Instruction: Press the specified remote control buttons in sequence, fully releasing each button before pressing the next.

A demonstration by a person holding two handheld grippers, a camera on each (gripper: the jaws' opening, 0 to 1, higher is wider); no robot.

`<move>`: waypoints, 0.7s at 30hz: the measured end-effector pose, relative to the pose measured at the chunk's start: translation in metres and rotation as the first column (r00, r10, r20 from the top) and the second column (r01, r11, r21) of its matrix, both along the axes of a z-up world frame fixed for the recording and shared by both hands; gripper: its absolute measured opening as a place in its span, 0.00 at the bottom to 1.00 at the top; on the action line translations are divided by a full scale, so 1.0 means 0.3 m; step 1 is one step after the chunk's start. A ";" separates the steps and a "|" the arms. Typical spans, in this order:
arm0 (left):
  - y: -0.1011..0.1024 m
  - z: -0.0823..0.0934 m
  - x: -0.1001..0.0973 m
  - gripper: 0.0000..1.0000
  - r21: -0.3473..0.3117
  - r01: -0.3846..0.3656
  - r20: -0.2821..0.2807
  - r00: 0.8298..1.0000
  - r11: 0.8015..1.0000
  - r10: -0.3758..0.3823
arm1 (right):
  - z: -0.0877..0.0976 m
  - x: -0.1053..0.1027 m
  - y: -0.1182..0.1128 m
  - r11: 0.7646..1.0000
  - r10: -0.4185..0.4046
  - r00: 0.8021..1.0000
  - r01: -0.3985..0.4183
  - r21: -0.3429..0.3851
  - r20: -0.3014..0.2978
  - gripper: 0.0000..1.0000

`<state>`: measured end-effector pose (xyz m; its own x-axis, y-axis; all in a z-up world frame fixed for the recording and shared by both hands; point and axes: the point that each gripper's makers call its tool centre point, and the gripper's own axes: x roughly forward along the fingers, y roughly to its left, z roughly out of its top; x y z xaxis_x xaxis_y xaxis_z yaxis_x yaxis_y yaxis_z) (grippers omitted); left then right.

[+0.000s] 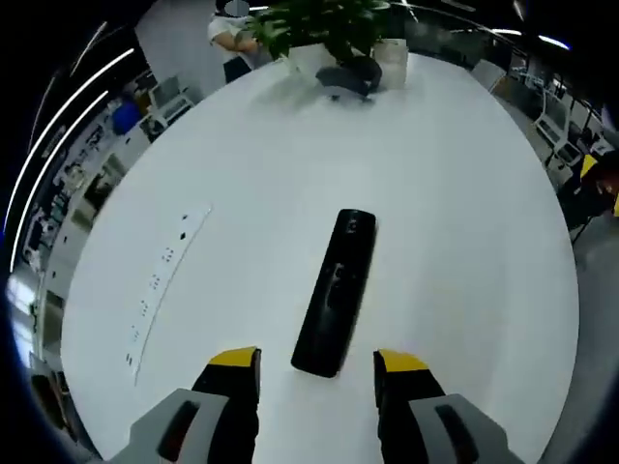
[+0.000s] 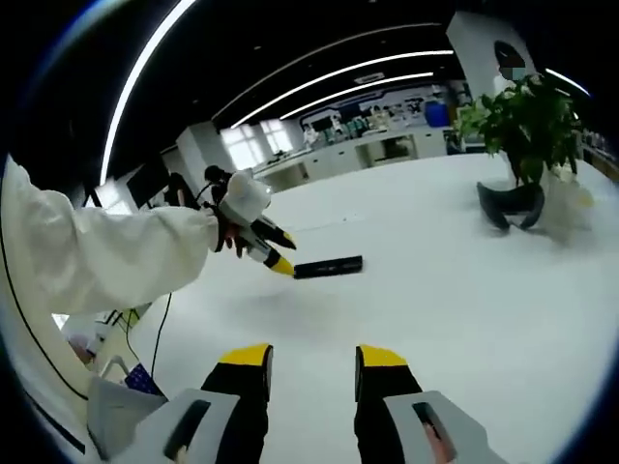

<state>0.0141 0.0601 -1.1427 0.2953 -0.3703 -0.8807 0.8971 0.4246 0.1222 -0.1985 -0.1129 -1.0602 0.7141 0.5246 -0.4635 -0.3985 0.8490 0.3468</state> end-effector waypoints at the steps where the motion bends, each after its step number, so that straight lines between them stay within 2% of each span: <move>1: 0.001 0.013 -0.013 0.52 -0.019 -0.012 0.006 1.000 1.000 0.012 | 0.002 0.000 -0.002 1.000 -0.003 1.000 0.003 0.000 0.004 0.40; 2: -0.006 0.031 -0.044 0.54 -0.063 -0.030 0.000 1.000 0.998 0.030 | 0.005 0.001 -0.005 1.000 -0.010 1.000 0.010 -0.002 0.008 0.45; 6: 0.017 0.066 -0.108 0.61 -0.111 -0.060 0.009 0.998 0.992 0.062 | 0.030 0.006 -0.019 0.999 -0.038 0.998 0.038 -0.001 0.044 0.54; 11: 0.013 0.129 -0.204 0.71 -0.217 -0.097 0.067 0.991 0.971 0.114 | 0.003 0.002 -0.036 0.998 -0.047 0.998 0.049 -0.026 0.050 0.62; 12: 0.008 0.150 -0.226 0.71 -0.248 -0.099 0.089 0.988 0.964 0.125 | 0.003 0.000 -0.040 0.998 -0.050 0.997 0.052 -0.030 0.054 0.63; 14: 0.002 0.180 -0.265 0.73 -0.311 -0.129 0.089 0.983 0.942 0.164 | 0.000 -0.003 -0.046 0.998 -0.058 0.997 0.060 -0.033 0.060 0.66; 18: 0.015 0.240 -0.325 0.77 -0.389 -0.166 0.126 0.965 0.906 0.231 | -0.008 -0.010 -0.050 0.996 -0.059 0.996 0.063 -0.058 0.067 0.70; 21: 0.023 0.272 -0.379 0.82 -0.440 -0.187 0.121 0.957 0.878 0.265 | -0.005 -0.010 -0.053 0.996 -0.061 0.995 0.067 -0.067 0.084 0.74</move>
